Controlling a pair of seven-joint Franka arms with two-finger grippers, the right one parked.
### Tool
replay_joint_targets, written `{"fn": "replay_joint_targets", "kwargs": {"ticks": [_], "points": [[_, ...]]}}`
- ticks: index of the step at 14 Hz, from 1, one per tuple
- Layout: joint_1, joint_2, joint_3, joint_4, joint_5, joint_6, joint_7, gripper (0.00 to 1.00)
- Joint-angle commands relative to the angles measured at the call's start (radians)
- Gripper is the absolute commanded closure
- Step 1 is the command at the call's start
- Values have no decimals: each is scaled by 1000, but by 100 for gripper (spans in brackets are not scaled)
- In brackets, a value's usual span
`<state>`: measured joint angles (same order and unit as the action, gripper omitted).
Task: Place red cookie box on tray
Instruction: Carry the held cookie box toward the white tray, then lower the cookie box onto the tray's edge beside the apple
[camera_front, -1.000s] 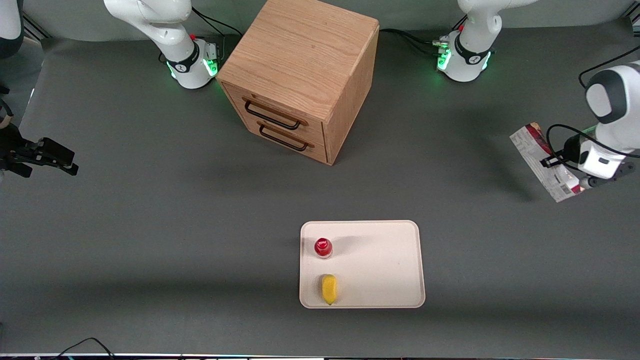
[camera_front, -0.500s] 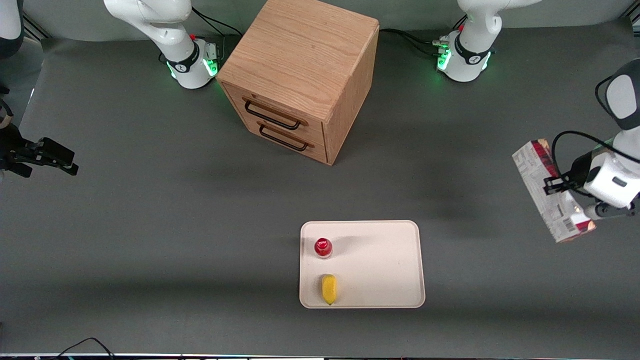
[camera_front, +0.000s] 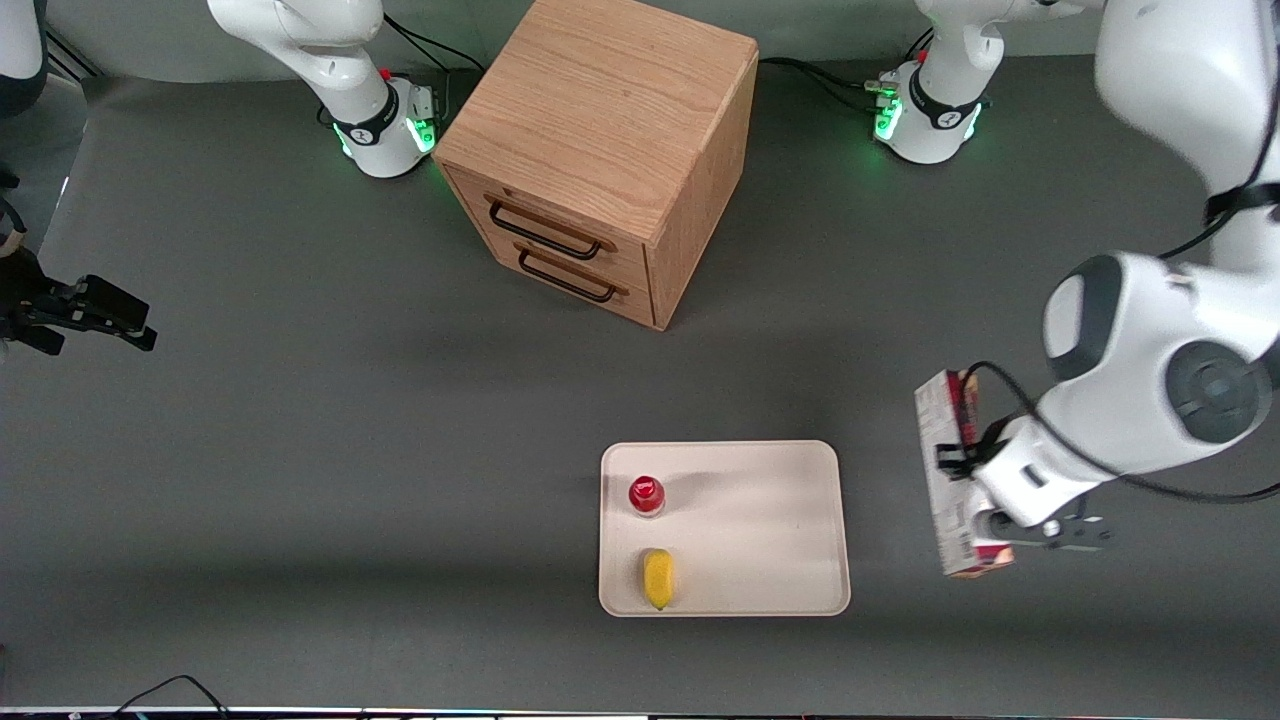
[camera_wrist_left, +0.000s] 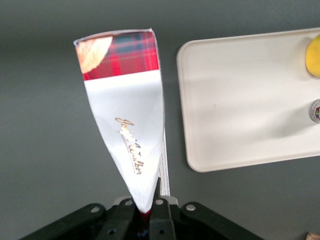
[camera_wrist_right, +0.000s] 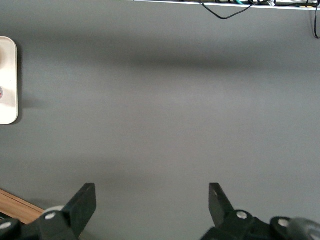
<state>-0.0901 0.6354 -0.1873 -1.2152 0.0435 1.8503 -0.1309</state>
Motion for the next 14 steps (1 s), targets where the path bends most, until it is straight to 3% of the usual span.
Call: {"fn": "replay_joint_targets", "kwargs": {"ticks": [1, 4, 6, 14], "points": [[-72, 177, 5, 181, 48, 47, -1, 100], [-114, 277, 14, 181, 55, 196, -33, 100], [-138, 340, 14, 181, 96, 262, -110, 100], [-135, 362, 0, 183, 95, 178, -173, 100]]}}
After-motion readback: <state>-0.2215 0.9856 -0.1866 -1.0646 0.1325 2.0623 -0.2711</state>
